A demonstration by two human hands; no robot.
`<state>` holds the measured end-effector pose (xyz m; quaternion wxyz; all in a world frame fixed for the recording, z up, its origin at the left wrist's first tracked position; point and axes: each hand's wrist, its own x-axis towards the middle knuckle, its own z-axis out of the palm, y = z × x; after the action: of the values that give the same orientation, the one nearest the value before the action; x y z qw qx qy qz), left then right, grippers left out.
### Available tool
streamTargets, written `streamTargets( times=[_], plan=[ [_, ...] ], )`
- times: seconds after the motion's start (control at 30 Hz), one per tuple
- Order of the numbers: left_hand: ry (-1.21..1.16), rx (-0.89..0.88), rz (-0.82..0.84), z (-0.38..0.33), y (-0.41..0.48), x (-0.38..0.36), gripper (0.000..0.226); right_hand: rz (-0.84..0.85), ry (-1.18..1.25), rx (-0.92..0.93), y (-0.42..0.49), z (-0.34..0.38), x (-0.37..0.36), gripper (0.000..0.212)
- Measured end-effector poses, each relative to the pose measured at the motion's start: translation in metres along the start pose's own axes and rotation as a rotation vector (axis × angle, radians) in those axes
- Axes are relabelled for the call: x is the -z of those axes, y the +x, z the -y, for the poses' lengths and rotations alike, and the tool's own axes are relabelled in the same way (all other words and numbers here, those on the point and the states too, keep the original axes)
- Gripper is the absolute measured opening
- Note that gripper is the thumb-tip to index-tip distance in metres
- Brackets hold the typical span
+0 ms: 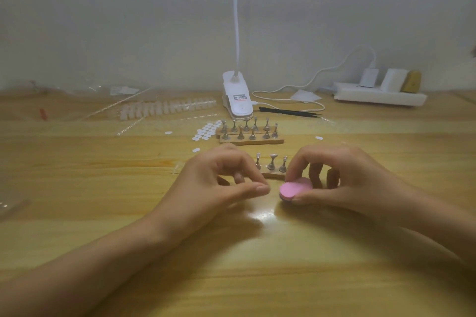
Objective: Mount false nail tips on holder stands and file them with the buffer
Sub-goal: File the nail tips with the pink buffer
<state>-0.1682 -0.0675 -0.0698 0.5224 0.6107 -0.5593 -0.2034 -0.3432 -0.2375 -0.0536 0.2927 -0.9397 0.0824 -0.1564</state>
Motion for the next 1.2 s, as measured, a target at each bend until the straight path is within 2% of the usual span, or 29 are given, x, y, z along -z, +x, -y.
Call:
streamTargets(
  times=[0.1,0.2,0.3,0.4,0.57,0.7,0.8,0.93,1.07,1.13,1.2],
  plan=[
    [-0.095,0.022,-0.004,0.003,0.002,-0.001,0.015,0.041,0.277,-0.032,-0.001,0.014,-0.011,0.019],
    [-0.045,-0.001,0.003,0.005,0.001,-0.003,0.016,0.081,0.584,-0.123,-0.003,0.023,-0.023,0.023],
    [-0.043,-0.030,0.001,0.004,0.000,-0.001,0.016,-0.002,0.805,-0.288,-0.003,0.021,-0.028,0.031],
    [-0.061,-0.036,-0.033,0.002,0.001,0.000,0.015,-0.098,0.973,-0.333,-0.001,0.017,-0.028,0.036],
    [-0.051,-0.081,-0.049,0.000,-0.001,-0.002,0.007,0.046,0.912,-0.267,-0.001,0.020,-0.027,0.027],
    [-0.005,-0.109,-0.068,-0.001,-0.001,-0.003,0.006,-0.082,1.005,-0.316,-0.001,0.019,-0.024,0.029],
    [0.027,-0.131,-0.060,-0.002,0.000,-0.004,0.010,0.026,0.910,-0.262,-0.001,0.022,-0.027,0.026],
    [0.045,-0.138,-0.038,-0.002,0.001,-0.006,0.010,-0.083,0.969,-0.305,-0.001,0.021,-0.028,0.027],
    [0.060,-0.161,-0.031,0.000,0.002,-0.006,0.009,0.022,0.904,-0.281,0.000,0.023,-0.028,0.026],
    [0.060,-0.159,-0.028,0.000,0.002,-0.006,0.009,-0.086,0.955,-0.315,0.000,0.020,-0.028,0.033],
    [0.038,-0.150,-0.024,0.000,0.001,-0.005,0.008,-0.124,0.973,-0.331,0.001,0.019,-0.028,0.034]
  ],
)
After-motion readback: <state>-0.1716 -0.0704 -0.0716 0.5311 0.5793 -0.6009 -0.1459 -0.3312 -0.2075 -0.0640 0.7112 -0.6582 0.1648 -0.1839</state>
